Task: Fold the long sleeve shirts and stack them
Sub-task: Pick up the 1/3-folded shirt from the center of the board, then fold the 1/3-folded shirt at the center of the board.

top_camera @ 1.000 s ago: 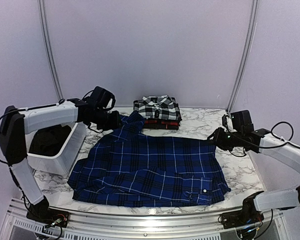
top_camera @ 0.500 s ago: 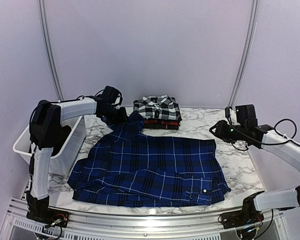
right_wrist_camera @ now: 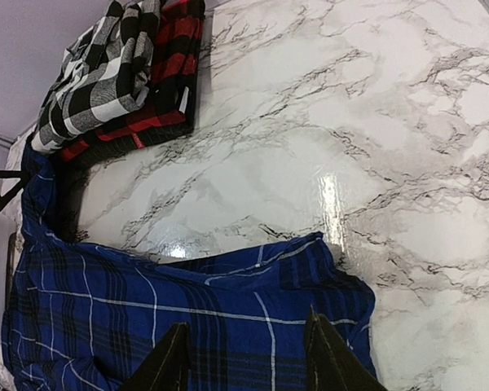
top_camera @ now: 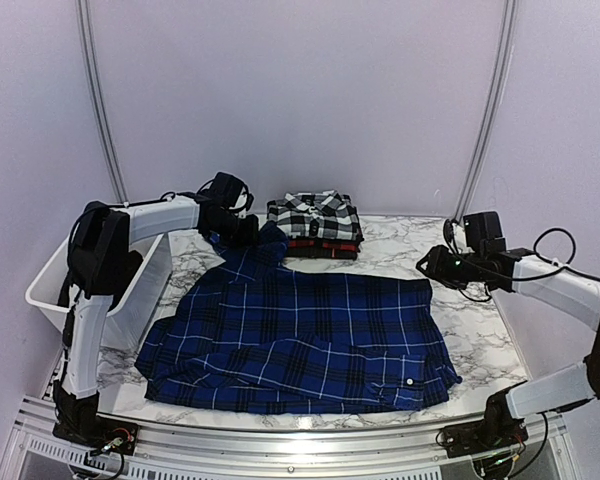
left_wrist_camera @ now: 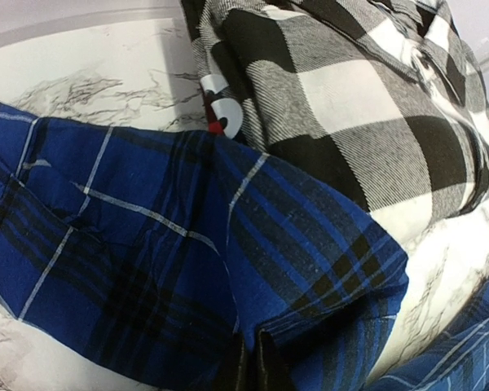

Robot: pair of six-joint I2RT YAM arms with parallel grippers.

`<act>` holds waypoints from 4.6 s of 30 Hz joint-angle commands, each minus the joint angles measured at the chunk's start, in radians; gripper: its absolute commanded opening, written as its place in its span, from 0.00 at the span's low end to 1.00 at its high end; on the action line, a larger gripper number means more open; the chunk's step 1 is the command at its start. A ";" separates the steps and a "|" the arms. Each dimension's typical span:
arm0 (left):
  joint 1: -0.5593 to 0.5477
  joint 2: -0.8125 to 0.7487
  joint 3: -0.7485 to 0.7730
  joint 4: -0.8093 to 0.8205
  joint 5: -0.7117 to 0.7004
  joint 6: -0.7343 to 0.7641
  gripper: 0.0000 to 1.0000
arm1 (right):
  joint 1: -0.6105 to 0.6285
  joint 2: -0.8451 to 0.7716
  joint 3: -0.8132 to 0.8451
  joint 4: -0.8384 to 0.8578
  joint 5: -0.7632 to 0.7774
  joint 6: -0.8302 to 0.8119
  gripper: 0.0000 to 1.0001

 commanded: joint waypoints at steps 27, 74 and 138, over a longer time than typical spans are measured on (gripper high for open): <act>-0.024 -0.415 -0.292 0.014 0.022 0.124 0.00 | -0.033 0.220 0.030 0.111 0.012 -0.059 0.06; -0.167 -0.600 -0.828 0.053 -0.030 -0.099 0.00 | 0.079 0.302 0.026 0.100 0.097 -0.040 0.24; -0.171 -0.648 -0.697 -0.078 0.007 0.054 0.00 | 0.014 0.184 -0.003 -0.002 0.165 -0.069 0.46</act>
